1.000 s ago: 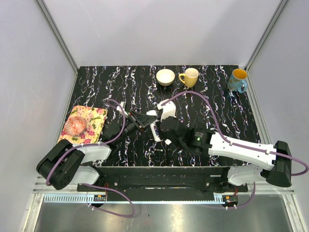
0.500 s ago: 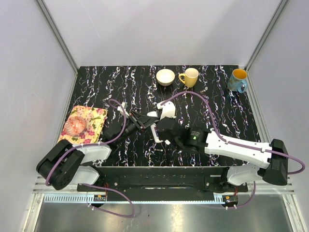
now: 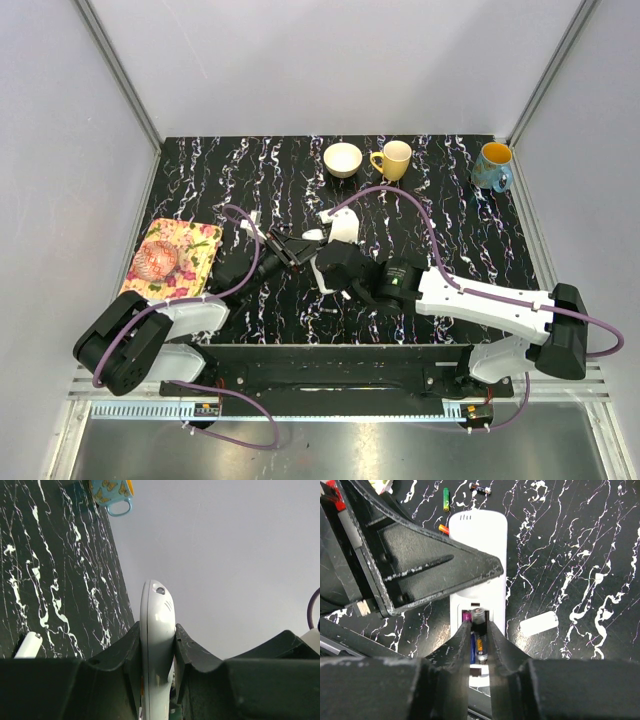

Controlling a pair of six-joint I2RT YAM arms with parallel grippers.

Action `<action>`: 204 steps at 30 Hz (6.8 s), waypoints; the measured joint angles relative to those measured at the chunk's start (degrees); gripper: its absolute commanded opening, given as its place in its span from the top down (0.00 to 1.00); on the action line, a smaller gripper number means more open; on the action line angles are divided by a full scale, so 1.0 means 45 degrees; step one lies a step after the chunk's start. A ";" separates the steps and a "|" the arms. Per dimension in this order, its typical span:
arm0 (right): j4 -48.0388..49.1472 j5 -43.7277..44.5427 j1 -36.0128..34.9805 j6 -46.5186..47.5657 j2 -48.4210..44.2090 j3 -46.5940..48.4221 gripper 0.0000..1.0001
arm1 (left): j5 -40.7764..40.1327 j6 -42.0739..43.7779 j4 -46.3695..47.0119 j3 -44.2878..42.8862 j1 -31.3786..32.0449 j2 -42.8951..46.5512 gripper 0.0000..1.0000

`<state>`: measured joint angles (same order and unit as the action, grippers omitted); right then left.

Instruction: Load the batteries into the remote control

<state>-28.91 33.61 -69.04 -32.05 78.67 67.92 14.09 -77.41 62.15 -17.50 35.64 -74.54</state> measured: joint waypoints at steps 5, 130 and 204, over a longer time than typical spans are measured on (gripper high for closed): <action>-0.0214 0.0005 -0.0097 -0.0219 0.0151 0.0126 0.70 | -0.0155 0.0102 0.0000 0.0000 -0.0058 0.0000 1.00; 1.0103 -1.3639 0.6776 -0.9627 -0.1681 -0.7125 0.21 | 0.0253 -0.1044 0.1530 -0.0486 -0.0015 -0.0826 1.00; 0.4211 -1.4328 0.6878 -0.3764 -0.1778 -0.3827 0.00 | 0.1588 -0.1316 0.1778 -0.0957 -0.0131 -0.1083 1.00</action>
<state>-9.96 -30.87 -38.09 -48.99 70.67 50.70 21.23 -83.33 70.15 -21.80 35.05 -79.42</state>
